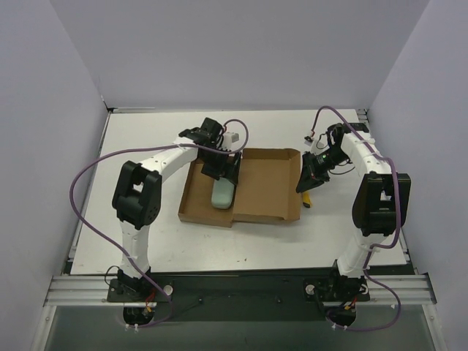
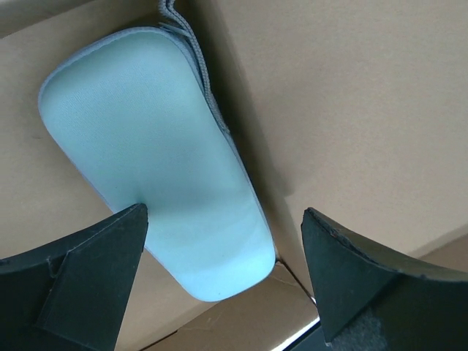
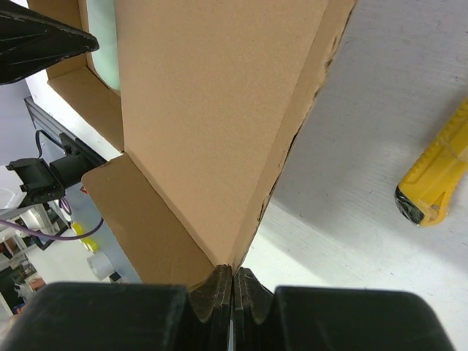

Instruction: Unpack the express box

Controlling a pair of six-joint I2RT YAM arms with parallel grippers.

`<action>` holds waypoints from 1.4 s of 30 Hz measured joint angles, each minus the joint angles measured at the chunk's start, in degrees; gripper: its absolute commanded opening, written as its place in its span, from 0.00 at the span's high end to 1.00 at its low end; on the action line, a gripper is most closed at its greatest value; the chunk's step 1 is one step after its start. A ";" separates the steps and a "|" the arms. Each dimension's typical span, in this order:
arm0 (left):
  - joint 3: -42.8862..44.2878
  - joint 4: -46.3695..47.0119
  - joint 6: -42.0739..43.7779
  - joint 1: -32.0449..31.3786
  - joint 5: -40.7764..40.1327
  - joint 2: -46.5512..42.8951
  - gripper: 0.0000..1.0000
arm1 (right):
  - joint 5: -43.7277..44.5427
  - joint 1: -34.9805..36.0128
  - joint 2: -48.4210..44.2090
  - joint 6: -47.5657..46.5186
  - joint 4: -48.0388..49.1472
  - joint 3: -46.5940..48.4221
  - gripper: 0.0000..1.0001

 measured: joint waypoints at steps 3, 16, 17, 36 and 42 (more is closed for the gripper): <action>-0.13 -0.24 -0.11 -0.66 -3.65 -0.22 0.03 | 0.02 0.00 -0.04 0.33 0.07 0.00 1.00; -5.42 -4.70 0.33 -1.64 -16.92 1.42 0.07 | 0.02 0.04 -0.39 0.66 0.55 0.00 1.00; -5.42 -4.72 0.44 -1.79 -17.14 1.42 0.10 | 0.00 0.04 -0.42 0.66 0.55 0.00 1.00; -2.69 -6.54 8.28 13.31 22.40 -6.29 0.56 | 3.54 0.09 -0.57 -0.17 0.76 1.42 0.48; -3.82 -11.45 16.79 33.51 27.76 -12.79 0.43 | 10.16 0.04 -1.75 -1.57 0.85 6.64 0.14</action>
